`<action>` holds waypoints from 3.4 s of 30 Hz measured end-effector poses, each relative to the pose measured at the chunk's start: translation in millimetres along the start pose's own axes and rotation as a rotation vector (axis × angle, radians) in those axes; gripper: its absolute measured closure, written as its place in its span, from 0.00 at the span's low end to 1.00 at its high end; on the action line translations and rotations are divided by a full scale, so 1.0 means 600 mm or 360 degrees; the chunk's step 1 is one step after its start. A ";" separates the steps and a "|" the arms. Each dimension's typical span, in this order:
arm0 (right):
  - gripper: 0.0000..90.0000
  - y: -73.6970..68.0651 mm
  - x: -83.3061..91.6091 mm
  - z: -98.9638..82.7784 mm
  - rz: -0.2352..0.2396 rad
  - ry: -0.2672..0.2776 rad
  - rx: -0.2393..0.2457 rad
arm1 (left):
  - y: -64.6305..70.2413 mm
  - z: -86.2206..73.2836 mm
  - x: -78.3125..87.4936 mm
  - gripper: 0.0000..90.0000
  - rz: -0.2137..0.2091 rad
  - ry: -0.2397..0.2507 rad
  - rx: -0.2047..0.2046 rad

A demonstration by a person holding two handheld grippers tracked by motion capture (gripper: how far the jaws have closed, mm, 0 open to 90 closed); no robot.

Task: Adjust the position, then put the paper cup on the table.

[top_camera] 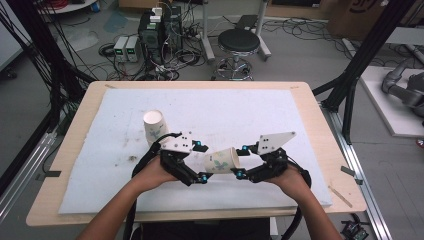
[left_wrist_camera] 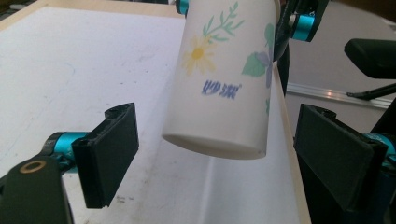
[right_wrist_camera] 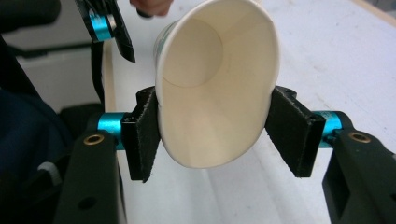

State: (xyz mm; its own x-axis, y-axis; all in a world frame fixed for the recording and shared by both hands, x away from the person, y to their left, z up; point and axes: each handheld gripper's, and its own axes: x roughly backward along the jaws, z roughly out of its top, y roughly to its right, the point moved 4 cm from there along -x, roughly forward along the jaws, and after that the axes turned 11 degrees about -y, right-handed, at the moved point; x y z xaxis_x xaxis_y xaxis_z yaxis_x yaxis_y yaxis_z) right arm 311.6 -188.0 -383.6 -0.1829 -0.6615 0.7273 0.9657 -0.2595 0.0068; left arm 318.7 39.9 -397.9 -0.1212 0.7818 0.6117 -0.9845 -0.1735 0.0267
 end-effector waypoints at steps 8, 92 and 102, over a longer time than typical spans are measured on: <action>0.43 -0.004 -0.017 0.028 -0.0032 -0.0276 0.0124 | 0.000 -0.003 -0.012 0.16 0.0002 -0.0111 -0.0026; 0.23 0.045 0.033 -0.102 -0.0508 0.0236 -0.0455 | -0.021 -0.071 0.081 0.34 0.0345 0.0549 0.0281; 0.22 0.043 0.030 -0.104 -0.0520 0.0231 -0.0454 | 0.000 -0.111 0.135 0.34 0.0418 0.0599 0.0297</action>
State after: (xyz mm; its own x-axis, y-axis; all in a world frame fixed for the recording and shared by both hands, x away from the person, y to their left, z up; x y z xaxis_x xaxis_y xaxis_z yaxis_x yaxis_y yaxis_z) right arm 321.8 -250.6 -413.2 -0.5128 -0.5993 0.6147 0.7676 -0.6407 0.0156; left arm 300.6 143.0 -401.2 -0.4336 0.8533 0.2895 -0.8791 -0.4712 0.0722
